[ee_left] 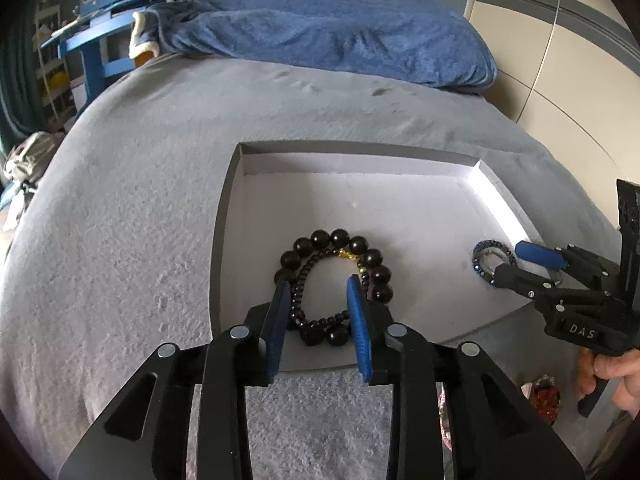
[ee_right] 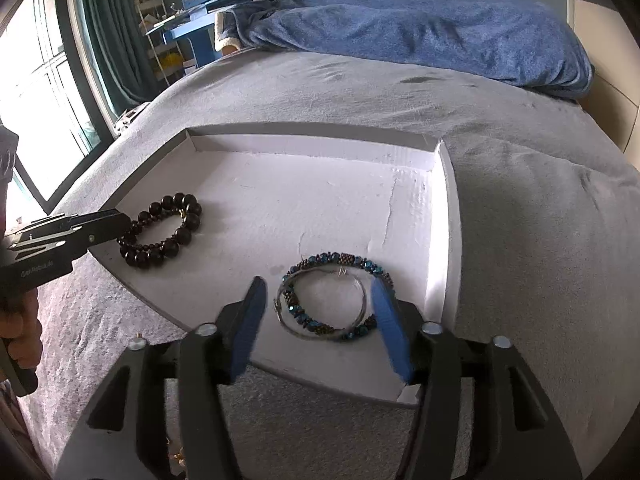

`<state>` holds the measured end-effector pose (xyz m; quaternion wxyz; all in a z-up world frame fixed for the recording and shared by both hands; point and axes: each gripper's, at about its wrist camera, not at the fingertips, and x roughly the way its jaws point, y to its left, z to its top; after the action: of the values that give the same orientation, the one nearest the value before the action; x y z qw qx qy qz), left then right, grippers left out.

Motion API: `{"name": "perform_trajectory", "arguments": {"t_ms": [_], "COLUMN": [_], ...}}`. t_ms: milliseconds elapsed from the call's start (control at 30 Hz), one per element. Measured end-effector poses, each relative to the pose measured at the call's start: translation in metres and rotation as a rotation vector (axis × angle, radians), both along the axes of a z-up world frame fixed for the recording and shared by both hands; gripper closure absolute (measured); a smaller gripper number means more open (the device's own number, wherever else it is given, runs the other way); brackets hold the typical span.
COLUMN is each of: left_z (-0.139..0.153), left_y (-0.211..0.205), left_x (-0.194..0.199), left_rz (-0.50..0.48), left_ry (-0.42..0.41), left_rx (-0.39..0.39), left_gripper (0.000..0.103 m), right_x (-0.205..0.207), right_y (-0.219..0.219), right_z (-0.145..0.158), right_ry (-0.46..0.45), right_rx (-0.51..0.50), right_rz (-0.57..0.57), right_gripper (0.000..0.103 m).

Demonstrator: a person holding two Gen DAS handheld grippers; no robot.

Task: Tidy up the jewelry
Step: 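Set the red bracelet on the black one while the right tool drops the hoop, then withdraw the left tool and grasp the pink string bracelet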

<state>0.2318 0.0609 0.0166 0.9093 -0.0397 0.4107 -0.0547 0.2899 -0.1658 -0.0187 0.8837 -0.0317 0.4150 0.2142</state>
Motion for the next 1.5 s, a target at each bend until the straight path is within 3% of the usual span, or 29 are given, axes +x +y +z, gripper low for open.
{"name": "perform_trajectory", "arguments": {"t_ms": [367,533,933,1167,1367,1500], "left_z": [0.023,0.025,-0.002,-0.024,-0.035,-0.026], "left_y": [-0.011,-0.016,-0.051,-0.065,-0.072,-0.063], "left_x": [-0.025,-0.043,-0.066,-0.062,-0.058,-0.061], "left_rz": [-0.005,-0.010,-0.120,-0.173,-0.198,-0.174], "left_ry": [-0.077,-0.081,0.007,0.067,0.085,0.058], "left_rx": [-0.032,-0.038,-0.031,-0.005,0.055,0.044], "left_gripper": [0.066,0.054,0.053,0.064,0.097,0.097], "right_x": [-0.015,-0.032,-0.063,-0.078,-0.087,-0.091], "right_y": [-0.017,-0.023,-0.036,-0.040,-0.041,-0.041], "right_z": [0.019,0.025,0.026,0.027,0.023,0.018], "right_ry": [-0.045,-0.053,-0.034,-0.028,-0.019,-0.004], "right_rx": [0.084,0.101,0.129,0.145,0.145,0.136], "right_rz": [-0.055,-0.071,-0.108,-0.126,-0.133,-0.136], "right_gripper": [0.038,0.038,0.037,0.037,0.032,0.032]}}
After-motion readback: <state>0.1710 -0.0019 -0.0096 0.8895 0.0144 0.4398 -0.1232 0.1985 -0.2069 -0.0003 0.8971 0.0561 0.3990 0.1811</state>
